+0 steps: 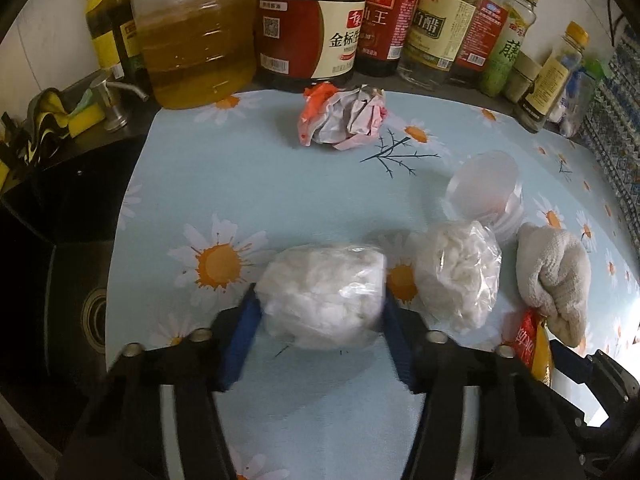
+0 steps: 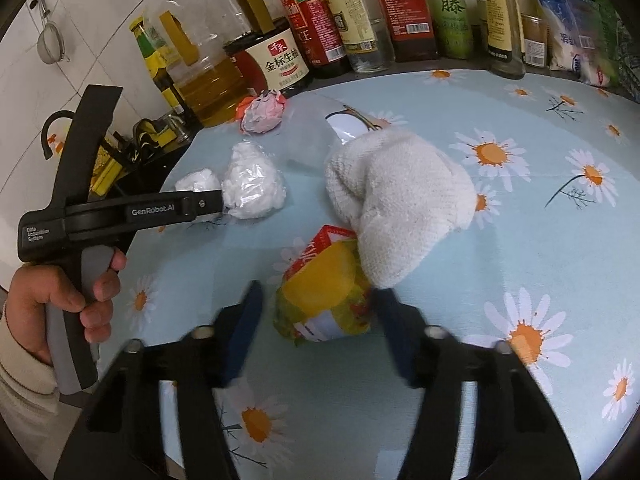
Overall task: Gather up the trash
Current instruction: 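Grasp the tissue-filled plastic bag with the left tool while the right tool grasps the yellow snack wrapper, then lift the bag and wrapper off the counter and carry them over the bin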
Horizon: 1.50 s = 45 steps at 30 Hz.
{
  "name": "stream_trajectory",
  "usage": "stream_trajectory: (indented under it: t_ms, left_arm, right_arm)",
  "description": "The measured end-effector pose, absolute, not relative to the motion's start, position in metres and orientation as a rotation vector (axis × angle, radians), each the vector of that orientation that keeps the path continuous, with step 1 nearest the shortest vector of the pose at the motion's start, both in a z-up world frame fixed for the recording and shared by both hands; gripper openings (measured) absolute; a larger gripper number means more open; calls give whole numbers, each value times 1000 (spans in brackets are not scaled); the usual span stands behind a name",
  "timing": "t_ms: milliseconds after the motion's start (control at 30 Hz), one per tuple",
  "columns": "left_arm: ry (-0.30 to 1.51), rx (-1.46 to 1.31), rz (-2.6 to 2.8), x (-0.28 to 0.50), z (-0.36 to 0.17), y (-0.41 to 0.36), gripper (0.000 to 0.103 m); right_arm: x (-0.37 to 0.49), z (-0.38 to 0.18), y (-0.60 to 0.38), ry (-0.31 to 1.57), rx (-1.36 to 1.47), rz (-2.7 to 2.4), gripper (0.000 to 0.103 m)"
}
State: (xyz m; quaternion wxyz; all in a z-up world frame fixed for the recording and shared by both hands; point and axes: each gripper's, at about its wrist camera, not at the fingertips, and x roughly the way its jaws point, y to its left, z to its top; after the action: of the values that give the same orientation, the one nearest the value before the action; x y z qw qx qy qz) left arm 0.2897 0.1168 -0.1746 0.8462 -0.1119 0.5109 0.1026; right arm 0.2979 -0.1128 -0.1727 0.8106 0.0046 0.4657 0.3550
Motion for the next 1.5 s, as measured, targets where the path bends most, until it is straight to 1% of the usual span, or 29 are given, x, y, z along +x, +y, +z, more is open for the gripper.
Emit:
stream_trajectory:
  t_ms: [233,433,633,833,1500]
  left_arm:
    - [1063,-236,212,284,-172,115,50]
    - [1053,-234,208,276,-166,116,50]
    - [1039,-223,192,266,-156,111,50]
    - [1018,-215,180,252,-146,106,50]
    - [951,-210,137,165,-120,89,50]
  right_arm:
    - [295,-173,-115,997,27,779,49]
    - [288,-168,-118,987,32,783,49]
    - [282,-163,-121,1004,97,806,49]
    - [266,-147,-123,970,97,800,49]
    - [194,-109,-135,857,105,775,49]
